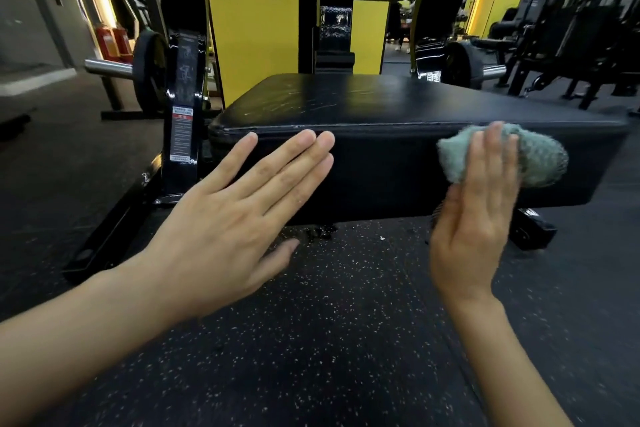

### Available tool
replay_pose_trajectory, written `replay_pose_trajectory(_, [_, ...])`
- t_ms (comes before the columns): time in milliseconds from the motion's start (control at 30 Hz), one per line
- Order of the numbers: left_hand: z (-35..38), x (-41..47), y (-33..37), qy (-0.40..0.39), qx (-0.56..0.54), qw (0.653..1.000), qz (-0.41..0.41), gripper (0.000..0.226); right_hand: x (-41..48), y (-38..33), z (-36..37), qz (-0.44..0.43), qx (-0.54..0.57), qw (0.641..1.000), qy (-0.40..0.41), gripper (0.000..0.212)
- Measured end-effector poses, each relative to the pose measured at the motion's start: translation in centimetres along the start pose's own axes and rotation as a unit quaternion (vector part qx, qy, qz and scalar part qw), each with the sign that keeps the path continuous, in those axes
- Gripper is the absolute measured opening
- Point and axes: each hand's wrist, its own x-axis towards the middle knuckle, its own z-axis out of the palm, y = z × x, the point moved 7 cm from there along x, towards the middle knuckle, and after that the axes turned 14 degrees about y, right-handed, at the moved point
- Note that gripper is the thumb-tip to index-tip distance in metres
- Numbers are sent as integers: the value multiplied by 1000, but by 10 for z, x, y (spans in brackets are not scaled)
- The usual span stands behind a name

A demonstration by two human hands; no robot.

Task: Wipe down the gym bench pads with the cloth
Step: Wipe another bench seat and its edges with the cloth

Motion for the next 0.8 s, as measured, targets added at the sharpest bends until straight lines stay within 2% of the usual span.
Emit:
replay_pose_trajectory(133, [2, 2, 2, 1, 7, 1000, 9, 75, 2, -2, 0, 121, 35, 989, 73, 43])
replay_pose_trajectory(233, [2, 3, 3, 1, 11, 1000, 10, 75, -6, -25, 11, 157, 58, 982, 89, 45])
replay_pose_trajectory(367, [3, 4, 4, -4, 12, 1000, 11, 75, -19, -53, 21, 111, 75, 990, 49, 47])
replay_pose_trajectory(500, [4, 6, 7, -6, 15, 1000, 11, 76, -31, -81, 33, 3, 96, 995, -18, 51])
replay_pose_trajectory(600, [5, 7, 9, -7, 18, 1000, 11, 77, -30, -76, 32, -68, 93, 993, -41, 53])
replay_pose_trajectory(700, [5, 10, 11, -6, 19, 1000, 13, 77, -23, -61, 25, -97, 68, 992, -44, 58])
replay_pose_trajectory(800, [6, 12, 13, -6, 19, 1000, 15, 76, -17, -44, 19, -97, 45, 994, -39, 50])
